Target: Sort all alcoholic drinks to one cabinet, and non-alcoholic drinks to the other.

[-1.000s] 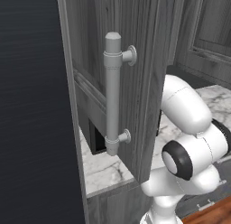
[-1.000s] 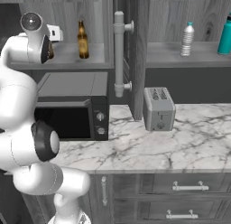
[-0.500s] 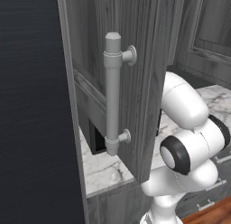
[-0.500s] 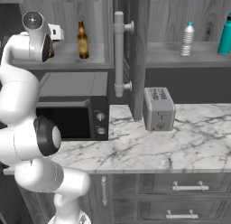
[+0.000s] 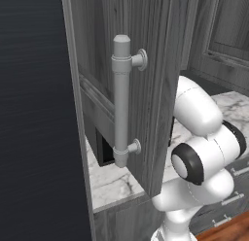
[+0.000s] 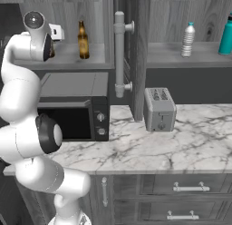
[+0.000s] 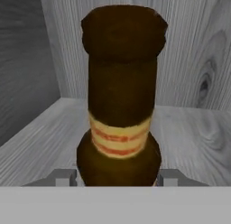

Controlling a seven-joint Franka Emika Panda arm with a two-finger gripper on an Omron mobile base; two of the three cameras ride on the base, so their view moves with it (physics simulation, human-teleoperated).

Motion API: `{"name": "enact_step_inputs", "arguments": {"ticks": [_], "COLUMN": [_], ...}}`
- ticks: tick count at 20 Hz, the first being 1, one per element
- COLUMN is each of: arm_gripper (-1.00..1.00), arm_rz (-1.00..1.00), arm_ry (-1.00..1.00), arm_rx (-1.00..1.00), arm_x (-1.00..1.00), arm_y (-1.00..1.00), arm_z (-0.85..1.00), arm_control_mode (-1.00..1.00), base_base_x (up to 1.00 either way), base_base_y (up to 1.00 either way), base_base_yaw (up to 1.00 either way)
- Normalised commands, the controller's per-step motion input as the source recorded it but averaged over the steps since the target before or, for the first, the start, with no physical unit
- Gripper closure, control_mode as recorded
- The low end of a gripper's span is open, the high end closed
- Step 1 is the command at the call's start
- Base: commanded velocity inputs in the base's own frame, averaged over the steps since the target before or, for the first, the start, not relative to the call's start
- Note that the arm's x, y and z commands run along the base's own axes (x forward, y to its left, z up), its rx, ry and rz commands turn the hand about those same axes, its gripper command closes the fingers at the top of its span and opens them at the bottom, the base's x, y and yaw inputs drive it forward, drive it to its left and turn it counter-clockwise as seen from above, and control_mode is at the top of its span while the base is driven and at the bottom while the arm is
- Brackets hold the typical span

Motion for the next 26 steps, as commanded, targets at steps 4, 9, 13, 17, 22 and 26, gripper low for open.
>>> {"name": "enact_step_inputs", "arguments": {"ticks": [4,9,13,17,22,26], "arm_gripper": [-1.0,-1.0,-1.0,-1.0,-1.0,-1.0], "arm_rz": [0.0,0.0,0.0,0.0,0.0,0.0], "arm_ry": [0.0,0.0,0.0,0.0,0.0,-0.01], "arm_rx": [0.0,0.0,0.0,0.0,0.0,0.0], "arm_x": [0.05,0.02,0.0,0.0,-0.18,-0.45], "arm_y": [0.05,0.04,0.0,0.0,0.0,-0.01], "arm_z": [-0.08,-0.1,-0.1,-0.09,-0.04,0.0], "arm_control_mode": [-1.0,-1.0,-1.0,-1.0,-1.0,-1.0], "base_base_x": [0.0,0.0,0.0,0.0,0.0,0.0], "base_base_y": [0.0,0.0,0.0,0.0,0.0,0.0], "base_base_yaw": [0.0,0.0,0.0,0.0,0.0,0.0]}}
